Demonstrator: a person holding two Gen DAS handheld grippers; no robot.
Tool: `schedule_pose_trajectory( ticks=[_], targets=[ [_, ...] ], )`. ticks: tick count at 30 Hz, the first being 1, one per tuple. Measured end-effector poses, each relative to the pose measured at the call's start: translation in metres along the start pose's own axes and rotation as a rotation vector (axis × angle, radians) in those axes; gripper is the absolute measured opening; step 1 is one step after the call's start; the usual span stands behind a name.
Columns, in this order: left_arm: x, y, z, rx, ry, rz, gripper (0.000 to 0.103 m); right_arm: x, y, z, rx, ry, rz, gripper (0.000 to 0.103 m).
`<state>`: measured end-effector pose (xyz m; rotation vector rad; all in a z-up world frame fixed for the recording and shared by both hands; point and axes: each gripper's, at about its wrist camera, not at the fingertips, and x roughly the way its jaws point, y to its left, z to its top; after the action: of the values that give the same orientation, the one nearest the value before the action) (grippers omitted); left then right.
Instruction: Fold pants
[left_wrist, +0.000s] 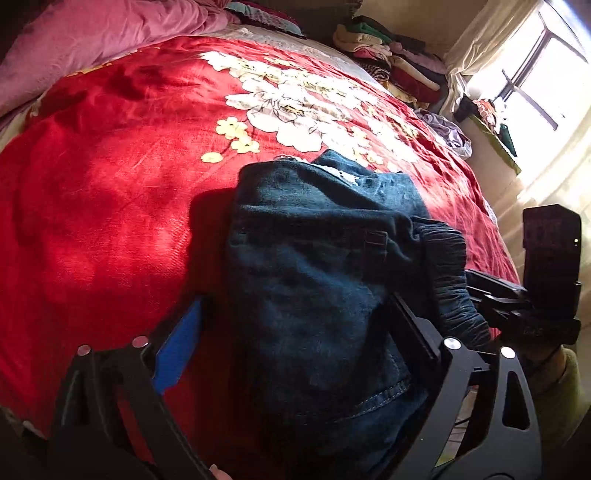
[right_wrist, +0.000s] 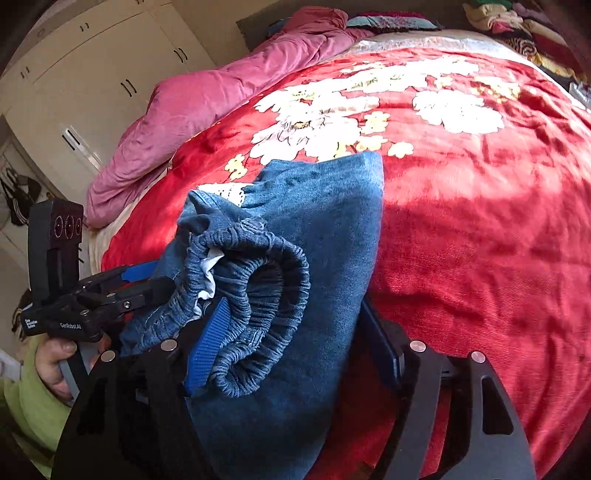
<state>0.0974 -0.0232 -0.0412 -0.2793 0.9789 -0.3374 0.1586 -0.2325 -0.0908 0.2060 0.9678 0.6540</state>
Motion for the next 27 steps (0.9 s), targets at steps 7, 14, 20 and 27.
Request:
schedule_pose_trajectory(
  ticks=[7, 14, 20, 27],
  targets=[
    [0.005, -0.015, 0.011, 0.029, 0.000, -0.019, 0.056, 0.000, 0.013, 0.008, -0.054, -0.034, 0.070, 0.040],
    [-0.013, -0.022, 0.053, 0.037, -0.065, -0.049, 0.056, -0.017, 0.042, 0.044, -0.200, -0.141, -0.010, 0.040],
    [-0.011, -0.017, 0.098, 0.047, -0.114, -0.022, 0.056, -0.009, 0.041, 0.088, -0.234, -0.194, -0.038, 0.040],
    [0.015, -0.003, 0.111, 0.045, -0.084, 0.009, 0.057, 0.019, 0.024, 0.107, -0.224, -0.159, -0.096, 0.042]
  ],
)
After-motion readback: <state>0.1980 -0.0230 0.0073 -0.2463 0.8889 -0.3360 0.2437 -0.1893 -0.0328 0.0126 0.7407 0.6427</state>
